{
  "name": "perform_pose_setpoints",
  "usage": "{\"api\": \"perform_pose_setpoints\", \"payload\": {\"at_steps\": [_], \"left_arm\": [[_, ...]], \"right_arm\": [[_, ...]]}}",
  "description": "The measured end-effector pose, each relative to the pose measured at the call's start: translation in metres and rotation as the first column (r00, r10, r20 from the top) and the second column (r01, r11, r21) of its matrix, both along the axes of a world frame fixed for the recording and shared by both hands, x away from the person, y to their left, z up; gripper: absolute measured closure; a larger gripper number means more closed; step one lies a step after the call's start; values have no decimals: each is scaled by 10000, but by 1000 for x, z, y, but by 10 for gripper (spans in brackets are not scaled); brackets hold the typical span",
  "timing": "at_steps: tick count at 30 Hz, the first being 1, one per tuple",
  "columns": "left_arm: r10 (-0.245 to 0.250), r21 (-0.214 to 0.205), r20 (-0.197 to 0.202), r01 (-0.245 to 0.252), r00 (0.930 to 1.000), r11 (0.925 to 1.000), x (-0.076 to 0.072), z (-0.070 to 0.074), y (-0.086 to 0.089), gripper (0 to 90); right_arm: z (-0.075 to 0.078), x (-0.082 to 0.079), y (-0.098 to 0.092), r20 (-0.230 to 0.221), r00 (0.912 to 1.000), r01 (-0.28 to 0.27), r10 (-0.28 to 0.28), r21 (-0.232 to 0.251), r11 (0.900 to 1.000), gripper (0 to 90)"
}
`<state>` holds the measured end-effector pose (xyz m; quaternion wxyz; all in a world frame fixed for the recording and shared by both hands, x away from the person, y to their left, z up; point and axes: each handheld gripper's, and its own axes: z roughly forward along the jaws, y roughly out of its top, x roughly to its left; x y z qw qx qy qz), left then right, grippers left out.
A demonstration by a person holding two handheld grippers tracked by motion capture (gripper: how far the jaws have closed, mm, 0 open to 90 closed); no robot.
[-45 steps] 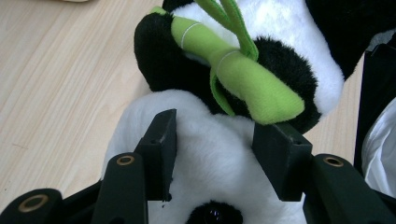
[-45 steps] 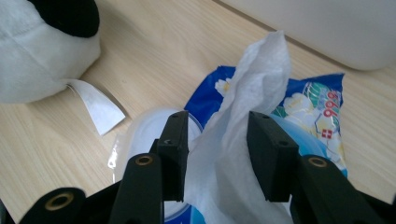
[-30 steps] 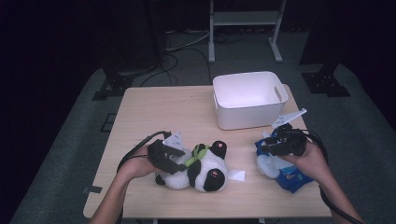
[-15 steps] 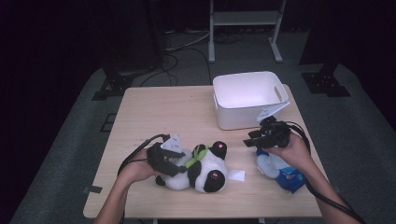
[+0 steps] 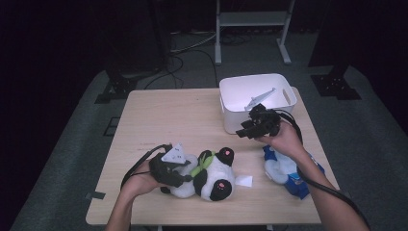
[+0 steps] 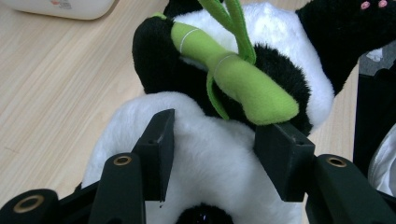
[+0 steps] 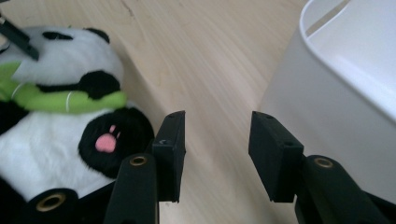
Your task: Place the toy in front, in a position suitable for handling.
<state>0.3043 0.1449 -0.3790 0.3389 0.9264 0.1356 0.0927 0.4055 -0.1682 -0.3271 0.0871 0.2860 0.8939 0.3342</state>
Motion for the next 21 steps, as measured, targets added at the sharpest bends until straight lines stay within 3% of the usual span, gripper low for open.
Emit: {"api": "perform_pose_setpoints", "payload": {"at_steps": [16,19,21], "left_arm": [[-53,-291,-38,52,10000,9996,-7,-2,3,476],[-41,-353,-61,39,10000,9994,-8,-2,3,476],[-83,-348,-81,80,9999,9994,-8,-2,4,475]], "right_arm": [[10,55,33,355,9979,563,-545,-520,9971,519],[10,61,37,156,9985,526,-520,-390,9979,528],[12,62,41,302,9984,490,-476,-499,9975,517]]}}
